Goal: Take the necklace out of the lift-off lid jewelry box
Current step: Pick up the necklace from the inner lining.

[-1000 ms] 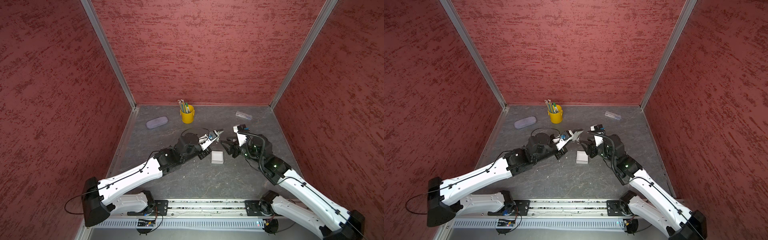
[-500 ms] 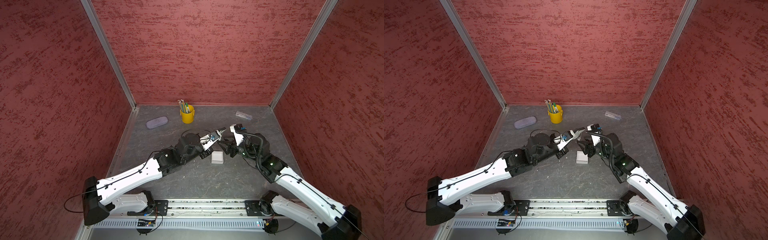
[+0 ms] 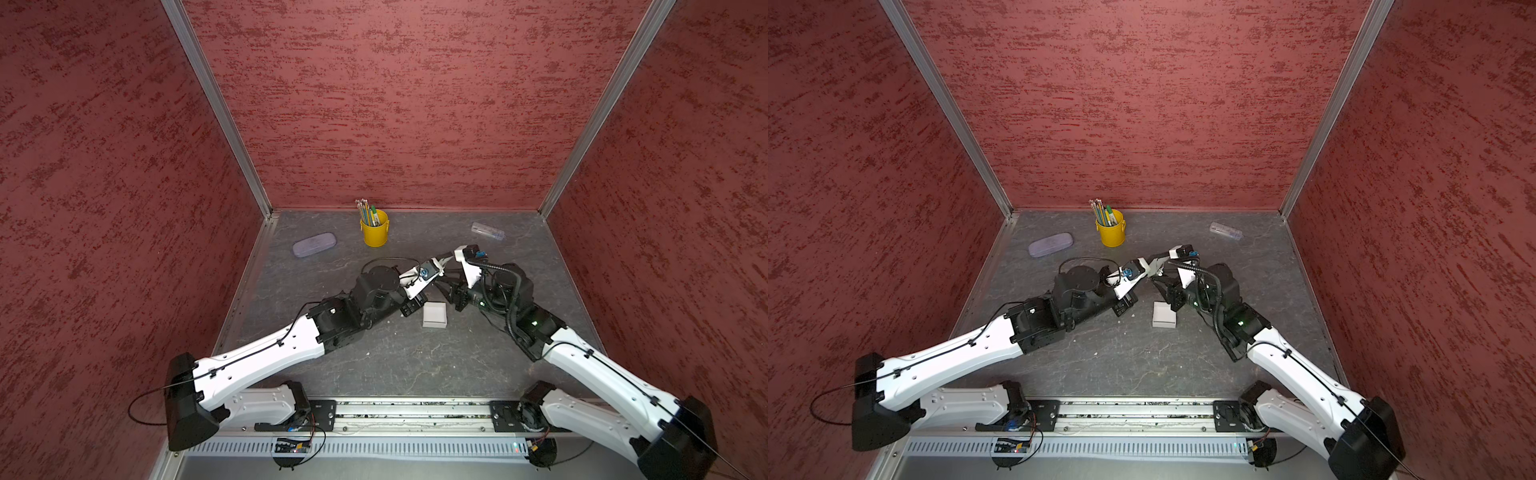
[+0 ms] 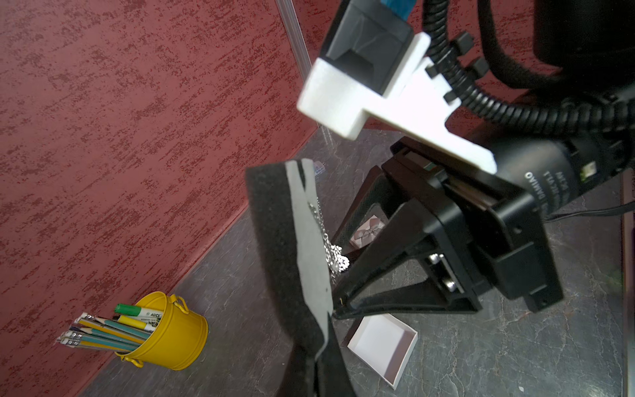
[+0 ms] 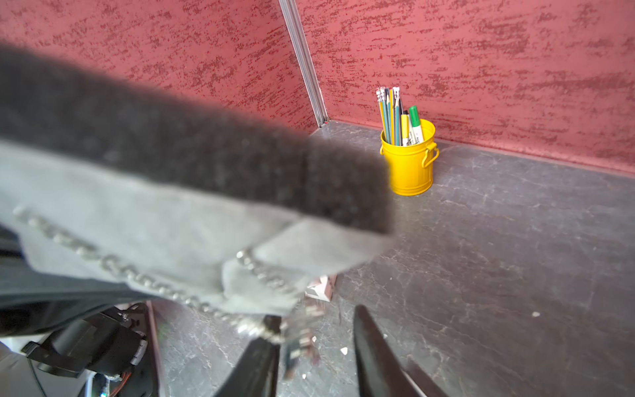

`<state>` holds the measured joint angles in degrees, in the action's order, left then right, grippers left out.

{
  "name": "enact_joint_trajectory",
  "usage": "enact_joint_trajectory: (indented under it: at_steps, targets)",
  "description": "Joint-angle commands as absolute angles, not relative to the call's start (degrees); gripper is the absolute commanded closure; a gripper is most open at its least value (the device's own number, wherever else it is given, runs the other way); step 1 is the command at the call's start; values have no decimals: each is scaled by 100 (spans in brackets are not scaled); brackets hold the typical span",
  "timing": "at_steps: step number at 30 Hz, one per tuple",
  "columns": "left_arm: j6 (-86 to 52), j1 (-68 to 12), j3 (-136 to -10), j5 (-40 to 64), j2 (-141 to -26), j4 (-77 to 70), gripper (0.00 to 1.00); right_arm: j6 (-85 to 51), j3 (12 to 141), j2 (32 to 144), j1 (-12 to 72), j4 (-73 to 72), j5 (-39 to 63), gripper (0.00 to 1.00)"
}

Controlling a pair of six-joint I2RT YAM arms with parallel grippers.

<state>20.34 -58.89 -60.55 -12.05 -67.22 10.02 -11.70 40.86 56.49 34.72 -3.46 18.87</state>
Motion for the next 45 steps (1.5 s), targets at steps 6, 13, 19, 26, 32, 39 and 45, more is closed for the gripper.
enact_joint_trajectory:
  at_steps: [6, 13, 19, 26, 32, 39, 45]
  targets:
    - [1649, -5809, -5923, -1248, -6697, 791, 100, -1193, 4124, 5377, 3495, -485, 1853, 94]
    - [1532, -5763, -5804, -1274, -6647, 791, 100, -1308, 4099, 5109, 3495, -372, 1619, 100]
    - [1390, -5705, -5645, -1274, -6575, 784, 100, -1356, 4291, 5002, 3494, -87, 1412, 100]
    - [1332, -5703, -5432, -1222, -6495, 809, 100, -1480, 4870, 5077, 3497, 231, 1039, 100]
    - [1261, -5702, -5235, -1161, -6417, 813, 100, -1502, 5440, 5354, 3496, 533, 958, 100]
    - [1219, -5704, -4950, -914, -6284, 775, 100, -1526, 5859, 5710, 3494, 680, 784, 100]
    - [1187, -5713, -4622, -594, -5968, 653, 100, -1582, 6433, 6362, 3482, 1156, 386, 100]
